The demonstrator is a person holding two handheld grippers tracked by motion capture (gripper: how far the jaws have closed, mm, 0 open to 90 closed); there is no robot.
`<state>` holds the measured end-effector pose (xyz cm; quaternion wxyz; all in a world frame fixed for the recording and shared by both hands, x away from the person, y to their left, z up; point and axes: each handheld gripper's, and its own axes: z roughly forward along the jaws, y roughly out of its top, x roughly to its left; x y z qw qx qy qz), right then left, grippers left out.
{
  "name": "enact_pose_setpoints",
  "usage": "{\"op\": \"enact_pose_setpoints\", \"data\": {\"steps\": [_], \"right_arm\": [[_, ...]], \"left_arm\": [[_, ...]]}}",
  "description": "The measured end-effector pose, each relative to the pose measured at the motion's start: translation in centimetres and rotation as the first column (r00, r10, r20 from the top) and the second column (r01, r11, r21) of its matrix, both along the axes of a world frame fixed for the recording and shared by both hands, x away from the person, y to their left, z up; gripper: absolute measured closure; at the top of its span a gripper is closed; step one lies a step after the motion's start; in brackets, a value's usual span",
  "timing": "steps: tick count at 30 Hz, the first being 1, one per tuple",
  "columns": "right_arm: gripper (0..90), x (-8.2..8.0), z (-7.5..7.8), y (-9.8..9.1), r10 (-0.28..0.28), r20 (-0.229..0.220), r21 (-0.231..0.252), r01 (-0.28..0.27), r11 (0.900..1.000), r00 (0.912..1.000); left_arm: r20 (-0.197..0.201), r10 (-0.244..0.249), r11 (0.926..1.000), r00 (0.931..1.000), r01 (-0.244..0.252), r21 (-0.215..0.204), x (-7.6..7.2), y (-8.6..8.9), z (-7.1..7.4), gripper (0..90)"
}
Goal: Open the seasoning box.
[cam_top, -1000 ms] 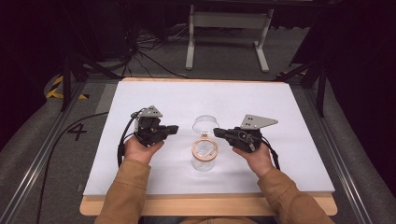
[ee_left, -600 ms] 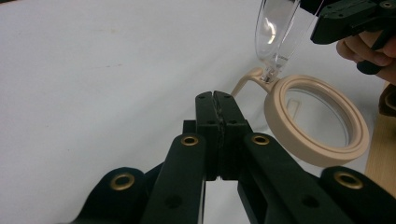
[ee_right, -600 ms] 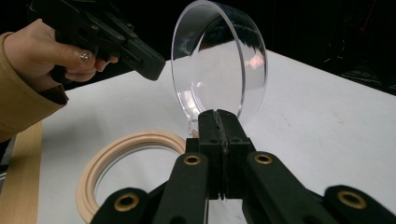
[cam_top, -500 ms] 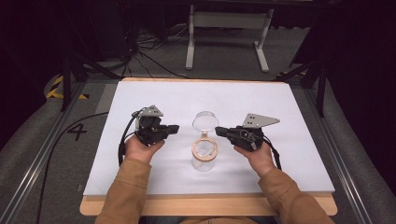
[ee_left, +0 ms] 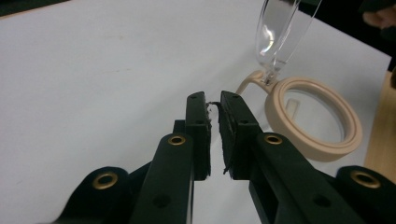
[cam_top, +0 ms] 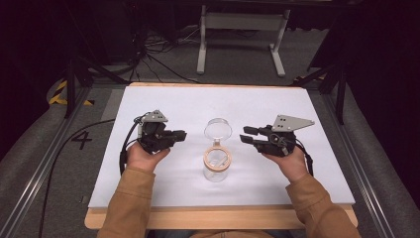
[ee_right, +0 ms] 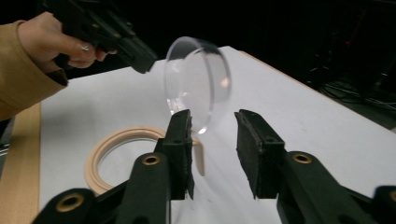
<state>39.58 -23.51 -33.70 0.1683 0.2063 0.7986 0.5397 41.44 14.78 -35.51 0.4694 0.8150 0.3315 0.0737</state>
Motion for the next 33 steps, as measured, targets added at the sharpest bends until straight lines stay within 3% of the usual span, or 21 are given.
{"op": "enact_pose_setpoints", "data": {"steps": [9,16,24,26,30,31,33], "right_arm": [[56.5,0.9,0.4,-3.5,-0.095,-0.012,-0.016,0.095,0.9954,0.9954],[55.2,1.5,0.2,-6.4,-0.199,-0.024,-0.050,0.198,0.9789,0.9796],[53.5,2.7,-1.2,-9.7,-0.330,-0.084,-0.135,0.318,0.9385,0.9401],[53.0,2.9,-1.4,-10.0,-0.338,-0.097,-0.141,0.323,0.9357,0.9361],[48.8,3.7,-2.9,-11.1,-0.396,-0.133,-0.179,0.371,0.9112,0.9085],[48.8,3.7,-2.9,-11.1,-0.396,-0.133,-0.179,0.371,0.9112,0.9085],[47.9,4.1,-3.6,-11.5,-0.417,-0.139,-0.191,0.388,0.9014,0.8984]], "left_arm": [[0.005,0.044,0.9989,0.9990,-0.045,0.016,0.1,1.7,0.2,77.5],[0.001,0.092,0.9950,0.9957,-0.092,0.039,0.7,2.8,-0.2,74.3],[-0.002,0.119,0.9916,0.9929,-0.119,0.050,1.9,3.9,-1.9,68.8],[-0.006,0.128,0.9904,0.9917,-0.128,0.052,2.0,3.9,-2.2,67.9],[-0.014,0.145,0.9876,0.9894,-0.143,0.064,2.6,4.1,-3.2,64.4],[-0.026,0.150,0.9868,0.9883,-0.148,0.065,2.6,4.1,-3.4,64.4],[-0.019,0.161,0.9850,0.9867,-0.160,0.066,2.8,4.3,-3.7,63.5]]}}
